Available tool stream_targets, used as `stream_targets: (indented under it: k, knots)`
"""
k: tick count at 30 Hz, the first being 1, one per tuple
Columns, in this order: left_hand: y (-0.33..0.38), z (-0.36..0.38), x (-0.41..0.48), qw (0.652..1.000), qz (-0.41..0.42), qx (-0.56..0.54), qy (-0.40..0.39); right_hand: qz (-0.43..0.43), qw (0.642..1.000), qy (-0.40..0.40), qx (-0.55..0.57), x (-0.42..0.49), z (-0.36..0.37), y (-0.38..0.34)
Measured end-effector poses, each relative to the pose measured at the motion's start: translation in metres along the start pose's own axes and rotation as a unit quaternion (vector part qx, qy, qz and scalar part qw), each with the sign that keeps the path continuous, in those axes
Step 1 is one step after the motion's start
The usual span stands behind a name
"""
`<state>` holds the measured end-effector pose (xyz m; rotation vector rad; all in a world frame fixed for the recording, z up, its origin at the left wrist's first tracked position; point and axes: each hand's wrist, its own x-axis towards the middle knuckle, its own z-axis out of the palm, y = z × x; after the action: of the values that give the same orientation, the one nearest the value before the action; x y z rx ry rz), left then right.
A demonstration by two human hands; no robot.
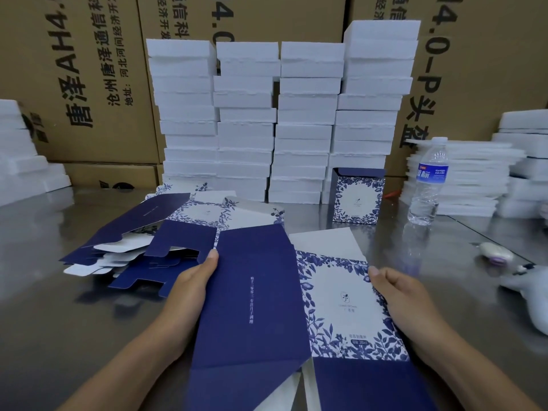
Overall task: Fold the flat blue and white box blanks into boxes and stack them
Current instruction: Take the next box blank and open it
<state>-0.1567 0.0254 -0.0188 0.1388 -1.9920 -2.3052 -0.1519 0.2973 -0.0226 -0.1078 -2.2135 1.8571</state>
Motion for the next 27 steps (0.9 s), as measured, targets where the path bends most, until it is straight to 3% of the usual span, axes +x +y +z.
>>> stream_targets:
  k: [12, 19, 23, 25, 27]
  knots:
    - [-0.001, -0.002, -0.003, 0.998, -0.005, 0.059, -0.022, 0.021, 0.999, 0.011, 0.031, 0.001, 0.0, -0.003]
    - [0.017, 0.015, -0.01, 0.998, -0.045, -0.045, -0.023, 0.024, 0.999, 0.039, 0.016, 0.002, 0.0, -0.001]
    - [0.021, 0.019, -0.033, 0.993, -0.009, -0.061, -0.104, 0.035, 0.998, 0.045, 0.026, 0.003, 0.001, 0.0]
    - [0.023, 0.024, -0.04, 0.994, 0.034, -0.086, -0.066, 0.035, 0.998, 0.039, 0.021, 0.003, 0.002, 0.0]
    - [0.03, 0.031, -0.04, 0.993, 0.023, -0.102, -0.047, 0.023, 0.999, 0.039, 0.019, 0.002, 0.005, -0.002]
